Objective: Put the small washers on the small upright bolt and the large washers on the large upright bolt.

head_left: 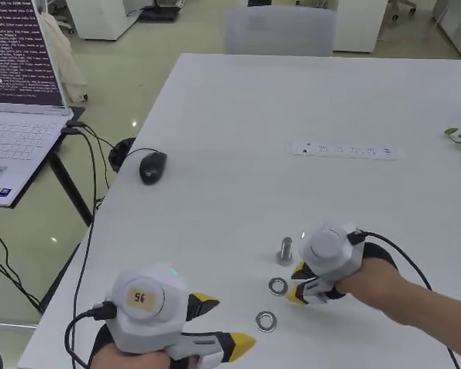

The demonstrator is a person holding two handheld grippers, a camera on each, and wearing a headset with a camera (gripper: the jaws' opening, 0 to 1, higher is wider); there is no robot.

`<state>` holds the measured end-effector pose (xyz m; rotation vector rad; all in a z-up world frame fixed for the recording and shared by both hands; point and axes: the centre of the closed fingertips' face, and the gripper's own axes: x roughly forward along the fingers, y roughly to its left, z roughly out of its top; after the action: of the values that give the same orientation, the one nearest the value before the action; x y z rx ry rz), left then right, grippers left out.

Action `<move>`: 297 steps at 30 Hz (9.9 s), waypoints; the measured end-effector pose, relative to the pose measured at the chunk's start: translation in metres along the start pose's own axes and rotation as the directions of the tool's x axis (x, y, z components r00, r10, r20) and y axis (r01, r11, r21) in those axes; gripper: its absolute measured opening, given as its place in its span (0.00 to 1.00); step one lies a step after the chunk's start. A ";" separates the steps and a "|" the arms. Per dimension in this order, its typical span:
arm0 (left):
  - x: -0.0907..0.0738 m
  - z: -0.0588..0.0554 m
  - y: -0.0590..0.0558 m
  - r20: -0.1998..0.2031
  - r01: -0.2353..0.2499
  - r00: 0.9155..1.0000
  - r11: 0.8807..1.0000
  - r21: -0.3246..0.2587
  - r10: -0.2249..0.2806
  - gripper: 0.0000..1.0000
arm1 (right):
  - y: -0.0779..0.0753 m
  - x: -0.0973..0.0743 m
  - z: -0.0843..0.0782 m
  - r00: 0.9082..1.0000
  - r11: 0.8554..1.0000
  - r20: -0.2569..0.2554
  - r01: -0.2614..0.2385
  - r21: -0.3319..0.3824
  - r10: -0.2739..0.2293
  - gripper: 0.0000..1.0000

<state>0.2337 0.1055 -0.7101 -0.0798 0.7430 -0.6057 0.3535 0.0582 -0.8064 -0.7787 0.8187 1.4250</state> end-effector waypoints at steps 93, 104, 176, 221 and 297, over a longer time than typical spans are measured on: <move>-0.009 0.000 0.001 0.029 -0.042 0.999 0.999 -0.034 0.043 0.49 | -0.045 -0.061 0.014 0.997 0.995 0.048 0.070 -0.077 -0.066 0.22; -0.011 -0.002 0.001 0.033 -0.054 0.998 0.997 -0.046 0.056 0.49 | -0.059 -0.051 0.039 0.997 0.993 0.055 0.061 -0.102 -0.055 0.23; -0.017 -0.014 0.010 0.006 -0.082 0.997 0.994 -0.073 0.082 0.49 | -0.056 -0.012 -0.033 0.993 0.998 -0.107 0.049 0.028 -0.046 0.24; -0.012 -0.006 -0.003 0.018 -0.066 0.998 0.997 -0.046 0.067 0.49 | 0.069 0.025 0.002 0.970 0.868 -0.120 -0.244 -0.432 0.213 0.29; 0.006 0.034 0.004 0.109 -0.089 0.990 0.995 -0.047 0.094 0.55 | -0.059 -0.044 0.045 1.000 0.984 0.024 -0.002 -0.180 0.006 0.23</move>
<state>0.2613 0.1005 -0.6897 -0.1168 0.6485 -0.4940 0.4145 0.0735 -0.7471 -0.8951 0.6787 1.5241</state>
